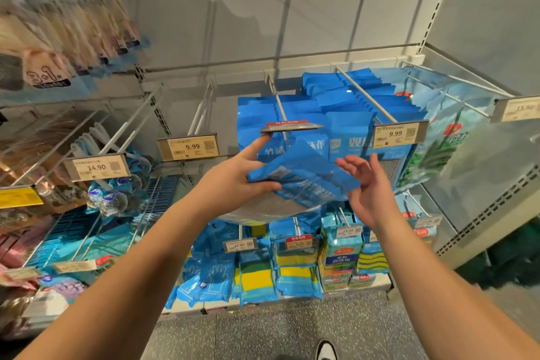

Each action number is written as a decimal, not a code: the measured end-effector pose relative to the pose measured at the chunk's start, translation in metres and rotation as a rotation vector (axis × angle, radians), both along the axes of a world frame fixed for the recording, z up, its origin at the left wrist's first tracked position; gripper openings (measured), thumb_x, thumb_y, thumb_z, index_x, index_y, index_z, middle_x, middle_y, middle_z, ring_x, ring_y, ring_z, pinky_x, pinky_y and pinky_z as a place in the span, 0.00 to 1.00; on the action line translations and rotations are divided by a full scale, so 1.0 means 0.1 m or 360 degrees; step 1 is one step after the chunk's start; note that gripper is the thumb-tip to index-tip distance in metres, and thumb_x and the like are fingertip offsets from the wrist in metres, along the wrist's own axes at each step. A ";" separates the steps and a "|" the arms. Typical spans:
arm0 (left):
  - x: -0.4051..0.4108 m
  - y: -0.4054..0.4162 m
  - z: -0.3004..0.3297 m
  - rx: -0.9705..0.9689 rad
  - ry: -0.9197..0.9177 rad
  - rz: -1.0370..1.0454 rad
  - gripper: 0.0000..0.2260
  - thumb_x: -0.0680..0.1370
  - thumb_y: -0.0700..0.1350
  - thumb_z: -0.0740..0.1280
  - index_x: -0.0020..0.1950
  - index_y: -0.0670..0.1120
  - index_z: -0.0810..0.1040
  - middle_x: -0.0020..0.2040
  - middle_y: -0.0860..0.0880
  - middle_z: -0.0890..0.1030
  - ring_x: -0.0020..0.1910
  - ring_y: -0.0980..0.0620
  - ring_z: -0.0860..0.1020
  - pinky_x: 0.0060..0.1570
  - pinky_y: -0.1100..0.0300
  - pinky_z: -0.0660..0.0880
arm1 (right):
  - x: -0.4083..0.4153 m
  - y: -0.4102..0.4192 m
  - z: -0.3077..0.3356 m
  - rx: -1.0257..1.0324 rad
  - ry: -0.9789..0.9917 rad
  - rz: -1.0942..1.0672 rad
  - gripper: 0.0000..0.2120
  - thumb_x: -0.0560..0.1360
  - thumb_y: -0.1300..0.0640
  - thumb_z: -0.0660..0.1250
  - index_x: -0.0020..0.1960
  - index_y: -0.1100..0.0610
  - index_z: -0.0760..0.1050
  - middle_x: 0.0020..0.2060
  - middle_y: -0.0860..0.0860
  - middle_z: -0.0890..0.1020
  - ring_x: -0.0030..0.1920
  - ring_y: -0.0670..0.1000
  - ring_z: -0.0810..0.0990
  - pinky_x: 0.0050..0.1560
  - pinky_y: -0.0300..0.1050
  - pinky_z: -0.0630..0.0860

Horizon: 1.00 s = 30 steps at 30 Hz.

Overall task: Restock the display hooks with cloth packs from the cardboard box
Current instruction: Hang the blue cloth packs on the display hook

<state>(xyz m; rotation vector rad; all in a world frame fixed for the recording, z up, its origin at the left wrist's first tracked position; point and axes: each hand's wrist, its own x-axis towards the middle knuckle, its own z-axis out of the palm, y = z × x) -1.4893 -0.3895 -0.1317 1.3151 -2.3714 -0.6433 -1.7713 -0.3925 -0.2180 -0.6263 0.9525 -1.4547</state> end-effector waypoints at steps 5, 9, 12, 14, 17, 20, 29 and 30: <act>-0.07 0.06 -0.08 0.0087 0.0372 0.0028 0.13 0.76 0.52 0.72 0.54 0.71 0.78 0.73 0.77 0.54 0.71 0.66 0.67 0.68 0.57 0.67 | 0.10 0.24 -0.06 -0.0055 -0.0078 0.0255 0.37 0.70 0.36 0.71 0.70 0.58 0.71 0.66 0.55 0.78 0.67 0.55 0.76 0.66 0.50 0.74; -0.10 0.09 -0.10 0.0098 0.0444 0.0002 0.16 0.72 0.56 0.73 0.58 0.71 0.76 0.76 0.73 0.55 0.67 0.79 0.60 0.67 0.65 0.63 | 0.12 0.23 0.00 -0.0106 -0.0036 0.0162 0.17 0.76 0.52 0.62 0.62 0.54 0.75 0.55 0.51 0.84 0.57 0.53 0.82 0.56 0.50 0.81; -0.11 0.13 -0.07 0.0133 0.0499 -0.0006 0.23 0.68 0.62 0.76 0.61 0.69 0.75 0.76 0.71 0.55 0.69 0.78 0.59 0.65 0.69 0.63 | 0.03 0.23 0.04 -0.0089 0.0030 0.0104 0.18 0.74 0.51 0.64 0.63 0.54 0.75 0.58 0.52 0.83 0.59 0.54 0.81 0.60 0.54 0.78; -0.12 0.14 -0.09 0.0065 0.0503 0.0071 0.27 0.69 0.62 0.75 0.67 0.64 0.74 0.77 0.68 0.57 0.74 0.71 0.60 0.69 0.67 0.63 | -0.04 0.23 0.04 -0.0051 0.0137 0.0069 0.16 0.75 0.53 0.64 0.62 0.55 0.76 0.56 0.53 0.84 0.57 0.54 0.82 0.58 0.55 0.79; -0.15 0.17 -0.11 -0.0069 0.0457 0.0218 0.29 0.75 0.54 0.74 0.74 0.53 0.70 0.78 0.60 0.60 0.75 0.64 0.59 0.69 0.74 0.57 | -0.12 0.19 0.04 0.0014 0.0419 0.0096 0.12 0.80 0.57 0.63 0.62 0.59 0.77 0.54 0.56 0.85 0.55 0.56 0.83 0.56 0.57 0.78; -0.19 0.18 -0.12 -0.0182 0.0489 0.0274 0.29 0.76 0.51 0.73 0.75 0.50 0.69 0.73 0.60 0.63 0.71 0.67 0.59 0.61 0.84 0.53 | -0.11 0.10 0.08 0.0021 0.0674 0.0167 0.09 0.80 0.57 0.65 0.59 0.57 0.79 0.52 0.53 0.86 0.54 0.55 0.84 0.55 0.54 0.78; -0.20 0.16 -0.11 -0.0297 0.0382 0.0288 0.32 0.74 0.62 0.69 0.75 0.48 0.70 0.71 0.59 0.65 0.72 0.61 0.61 0.74 0.55 0.60 | 0.14 -0.21 0.34 -0.0025 0.0898 0.0263 0.05 0.79 0.50 0.68 0.52 0.50 0.79 0.47 0.45 0.87 0.50 0.47 0.85 0.58 0.52 0.78; -0.20 0.16 -0.11 -0.0301 0.0369 0.0287 0.34 0.73 0.64 0.67 0.75 0.49 0.70 0.70 0.60 0.64 0.73 0.60 0.61 0.75 0.53 0.60 | 0.17 -0.25 0.36 -0.0037 0.0900 0.0267 0.05 0.79 0.50 0.68 0.52 0.50 0.79 0.46 0.44 0.87 0.49 0.46 0.85 0.58 0.51 0.78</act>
